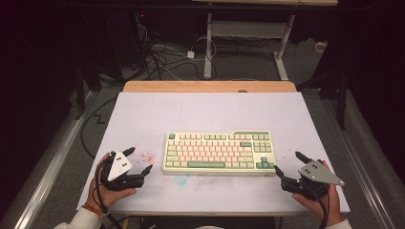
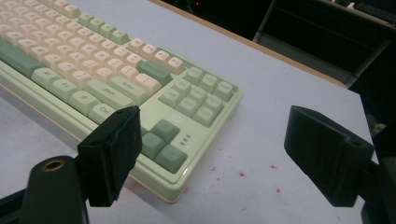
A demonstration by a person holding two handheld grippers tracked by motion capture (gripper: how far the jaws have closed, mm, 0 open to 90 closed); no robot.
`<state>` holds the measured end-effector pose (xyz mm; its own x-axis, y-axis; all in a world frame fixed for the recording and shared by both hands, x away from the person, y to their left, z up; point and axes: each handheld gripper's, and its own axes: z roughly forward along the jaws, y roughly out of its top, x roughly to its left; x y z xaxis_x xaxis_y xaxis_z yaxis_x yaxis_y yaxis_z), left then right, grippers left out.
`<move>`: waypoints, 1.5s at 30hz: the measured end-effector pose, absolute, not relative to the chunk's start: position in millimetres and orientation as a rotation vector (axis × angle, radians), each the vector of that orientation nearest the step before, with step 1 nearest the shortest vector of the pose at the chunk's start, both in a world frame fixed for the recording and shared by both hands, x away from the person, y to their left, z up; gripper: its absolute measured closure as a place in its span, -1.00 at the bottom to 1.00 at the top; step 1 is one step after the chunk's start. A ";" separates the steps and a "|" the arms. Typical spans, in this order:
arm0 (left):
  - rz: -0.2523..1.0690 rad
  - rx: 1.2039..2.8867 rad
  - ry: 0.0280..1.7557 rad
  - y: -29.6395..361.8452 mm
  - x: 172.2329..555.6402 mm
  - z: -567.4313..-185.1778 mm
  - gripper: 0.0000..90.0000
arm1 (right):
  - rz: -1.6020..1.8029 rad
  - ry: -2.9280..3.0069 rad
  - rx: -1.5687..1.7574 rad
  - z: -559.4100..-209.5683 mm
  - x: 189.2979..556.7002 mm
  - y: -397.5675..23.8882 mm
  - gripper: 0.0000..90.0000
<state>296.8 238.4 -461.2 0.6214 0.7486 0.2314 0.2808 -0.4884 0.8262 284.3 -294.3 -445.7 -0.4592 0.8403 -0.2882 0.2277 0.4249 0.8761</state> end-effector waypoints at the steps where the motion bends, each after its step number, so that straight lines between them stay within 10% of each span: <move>1: 0.754 2.055 0.807 238.3 297.3 -460.9 -0.56 | 1.032 1.925 0.906 -445.7 284.5 -294.0 -0.51; 24: 0.761 2.136 0.784 227.9 299.3 -467.1 -0.51 | 1.073 2.007 0.840 -441.0 296.4 -284.3 -0.30; 45: 0.754 2.161 0.774 224.3 300.4 -469.2 -0.48 | 1.060 2.175 0.784 -432.0 324.3 -258.4 1.00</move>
